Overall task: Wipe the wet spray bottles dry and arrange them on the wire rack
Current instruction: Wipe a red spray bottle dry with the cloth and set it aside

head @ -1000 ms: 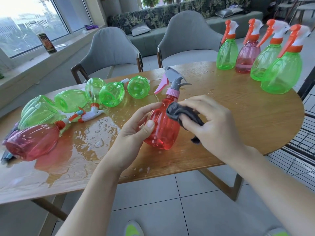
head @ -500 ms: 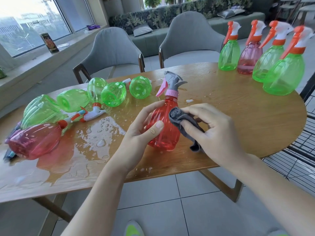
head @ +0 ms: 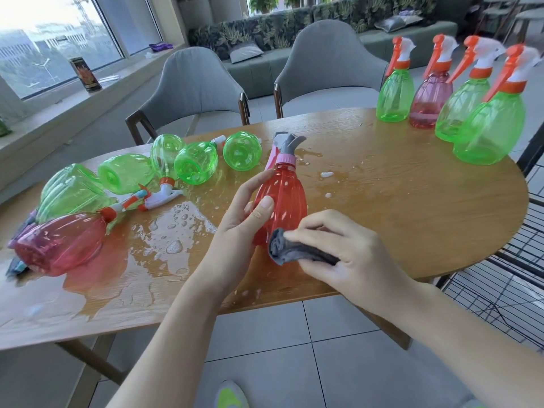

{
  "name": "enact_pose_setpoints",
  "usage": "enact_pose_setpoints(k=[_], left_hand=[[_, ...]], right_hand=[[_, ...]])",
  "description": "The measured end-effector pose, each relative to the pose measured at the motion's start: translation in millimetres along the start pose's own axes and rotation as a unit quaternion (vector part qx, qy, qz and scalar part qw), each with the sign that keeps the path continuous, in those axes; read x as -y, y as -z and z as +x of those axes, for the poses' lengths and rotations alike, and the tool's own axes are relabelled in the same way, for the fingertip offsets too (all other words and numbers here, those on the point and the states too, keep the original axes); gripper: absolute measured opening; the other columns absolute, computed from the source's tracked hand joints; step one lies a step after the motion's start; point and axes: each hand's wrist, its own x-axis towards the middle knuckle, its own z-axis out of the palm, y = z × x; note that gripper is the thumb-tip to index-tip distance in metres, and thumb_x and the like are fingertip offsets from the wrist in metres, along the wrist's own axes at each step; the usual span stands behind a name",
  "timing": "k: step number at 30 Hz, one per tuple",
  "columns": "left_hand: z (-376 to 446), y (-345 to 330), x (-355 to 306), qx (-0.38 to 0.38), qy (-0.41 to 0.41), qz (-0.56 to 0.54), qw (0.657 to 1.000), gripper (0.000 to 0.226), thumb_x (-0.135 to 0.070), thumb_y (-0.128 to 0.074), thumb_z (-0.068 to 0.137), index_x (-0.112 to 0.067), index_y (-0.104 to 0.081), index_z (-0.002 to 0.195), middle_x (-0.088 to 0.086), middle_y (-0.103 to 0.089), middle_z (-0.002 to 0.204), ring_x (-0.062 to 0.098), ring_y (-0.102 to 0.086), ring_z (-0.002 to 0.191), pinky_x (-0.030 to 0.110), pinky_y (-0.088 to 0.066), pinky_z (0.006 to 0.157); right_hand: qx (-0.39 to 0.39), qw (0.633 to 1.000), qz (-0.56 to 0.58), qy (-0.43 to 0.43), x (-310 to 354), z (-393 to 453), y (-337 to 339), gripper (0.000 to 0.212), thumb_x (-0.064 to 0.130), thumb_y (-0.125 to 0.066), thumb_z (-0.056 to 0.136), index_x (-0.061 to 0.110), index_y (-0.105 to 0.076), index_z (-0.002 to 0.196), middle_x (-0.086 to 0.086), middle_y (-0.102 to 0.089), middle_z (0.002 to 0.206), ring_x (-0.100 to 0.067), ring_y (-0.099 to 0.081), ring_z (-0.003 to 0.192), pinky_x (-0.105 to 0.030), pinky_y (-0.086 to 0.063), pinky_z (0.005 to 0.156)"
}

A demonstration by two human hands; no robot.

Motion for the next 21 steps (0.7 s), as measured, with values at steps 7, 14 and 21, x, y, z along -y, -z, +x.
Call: enact_pose_setpoints(k=[7,14,21], left_hand=[[-0.5,2.0,-0.4,0.011,-0.001,0.0,1.0,0.042,-0.026,-0.056,0.106,-0.033,-0.059,0.147,0.011,-0.07,0.139,0.033,-0.069,0.124,0.042,-0.056,0.101],[-7.8,8.3,-3.7,0.049,-0.005,0.027,0.998,0.052,-0.031,-0.066,0.096,-0.034,-0.06,0.147,0.007,-0.065,0.147,0.031,-0.061,0.137,0.051,-0.052,0.111],[-14.9,-0.1,-8.7,0.061,-0.049,0.12,0.99,0.049,-0.011,-0.067,0.101,-0.018,-0.056,0.149,-0.002,-0.067,0.143,0.016,-0.065,0.131,0.03,-0.057,0.101]], right_hand=[[0.019,0.998,-0.046,0.049,-1.3,2.2,2.7,0.024,0.009,-0.068,0.095,0.0,-0.075,0.116,-0.013,-0.067,0.105,-0.026,-0.065,0.096,-0.031,-0.054,0.088],[-0.096,0.993,-0.065,-0.037,-8.6,23.9,14.4,0.023,0.008,-0.074,0.093,0.002,-0.076,0.115,-0.01,-0.07,0.107,-0.013,-0.064,0.099,-0.016,-0.049,0.091],[-0.125,0.981,-0.139,-0.051,-15.1,38.5,25.9,0.023,0.006,-0.075,0.092,0.003,-0.075,0.115,-0.01,-0.07,0.108,-0.015,-0.064,0.098,-0.008,-0.042,0.094]])
